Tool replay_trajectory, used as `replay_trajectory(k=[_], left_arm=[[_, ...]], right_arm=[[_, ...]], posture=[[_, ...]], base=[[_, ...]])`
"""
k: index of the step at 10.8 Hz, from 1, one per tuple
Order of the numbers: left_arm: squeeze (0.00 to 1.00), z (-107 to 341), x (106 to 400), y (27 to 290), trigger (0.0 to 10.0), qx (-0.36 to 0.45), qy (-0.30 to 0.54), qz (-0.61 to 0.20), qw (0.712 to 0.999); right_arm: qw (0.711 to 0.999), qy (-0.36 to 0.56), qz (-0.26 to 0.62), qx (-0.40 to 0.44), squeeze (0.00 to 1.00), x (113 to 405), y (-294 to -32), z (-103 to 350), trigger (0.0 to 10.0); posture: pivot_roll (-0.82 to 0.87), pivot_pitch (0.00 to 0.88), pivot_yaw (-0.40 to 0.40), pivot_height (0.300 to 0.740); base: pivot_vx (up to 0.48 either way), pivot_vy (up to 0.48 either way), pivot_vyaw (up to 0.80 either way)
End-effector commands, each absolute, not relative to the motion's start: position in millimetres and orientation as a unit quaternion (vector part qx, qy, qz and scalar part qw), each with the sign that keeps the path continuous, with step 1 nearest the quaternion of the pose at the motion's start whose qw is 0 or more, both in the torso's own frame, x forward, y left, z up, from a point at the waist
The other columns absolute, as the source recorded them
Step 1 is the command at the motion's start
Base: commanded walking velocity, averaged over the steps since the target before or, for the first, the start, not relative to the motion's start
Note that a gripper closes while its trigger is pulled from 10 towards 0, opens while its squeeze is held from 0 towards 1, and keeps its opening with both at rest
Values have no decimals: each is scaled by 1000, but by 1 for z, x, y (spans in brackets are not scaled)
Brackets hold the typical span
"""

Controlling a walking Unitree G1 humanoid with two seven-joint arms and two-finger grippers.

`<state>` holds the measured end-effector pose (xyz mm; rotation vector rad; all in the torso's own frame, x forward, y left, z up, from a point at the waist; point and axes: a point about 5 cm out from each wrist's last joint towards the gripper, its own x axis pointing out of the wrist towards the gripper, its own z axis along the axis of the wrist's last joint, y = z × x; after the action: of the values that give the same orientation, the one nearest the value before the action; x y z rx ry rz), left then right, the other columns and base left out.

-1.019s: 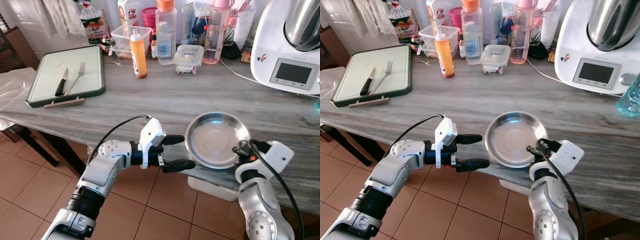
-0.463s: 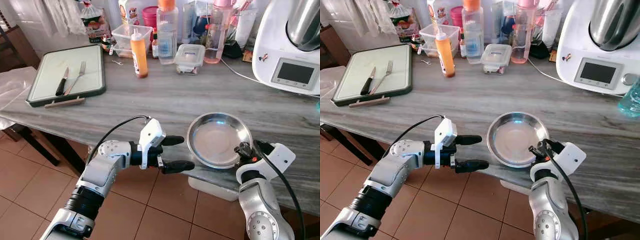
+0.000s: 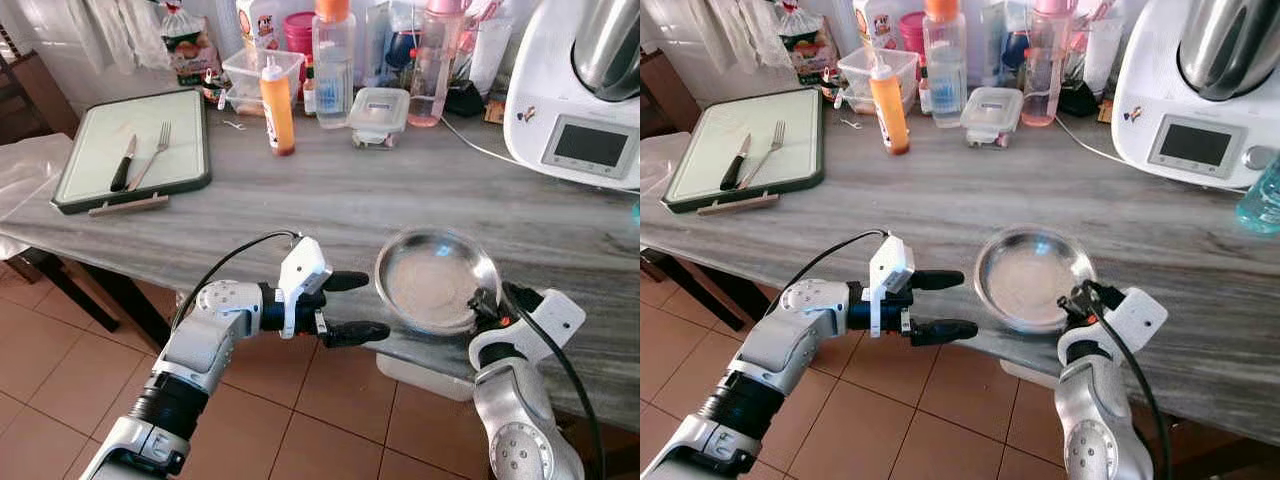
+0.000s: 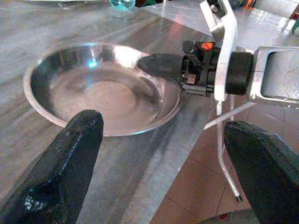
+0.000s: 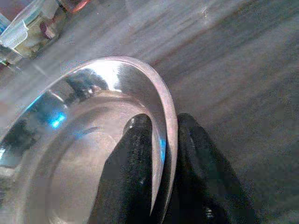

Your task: Setting the table

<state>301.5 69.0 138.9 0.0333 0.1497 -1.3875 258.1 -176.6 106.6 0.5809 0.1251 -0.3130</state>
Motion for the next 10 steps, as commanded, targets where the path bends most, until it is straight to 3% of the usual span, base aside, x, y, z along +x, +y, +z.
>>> replay_trajectory(k=[1,10], left_arm=[[0,141,300,69,10000,26,68,-645,760],[0,142,301,65,10000,22,65,-644,762]], right_arm=[[929,83,-148,330,1000,261,-155,100,10000],[950,49,-116,285,1000,266,-153,113,10000]], posture=[[-32,95,87,740],[-36,91,88,740]], base=[[0,0,0],[0,0,0]])
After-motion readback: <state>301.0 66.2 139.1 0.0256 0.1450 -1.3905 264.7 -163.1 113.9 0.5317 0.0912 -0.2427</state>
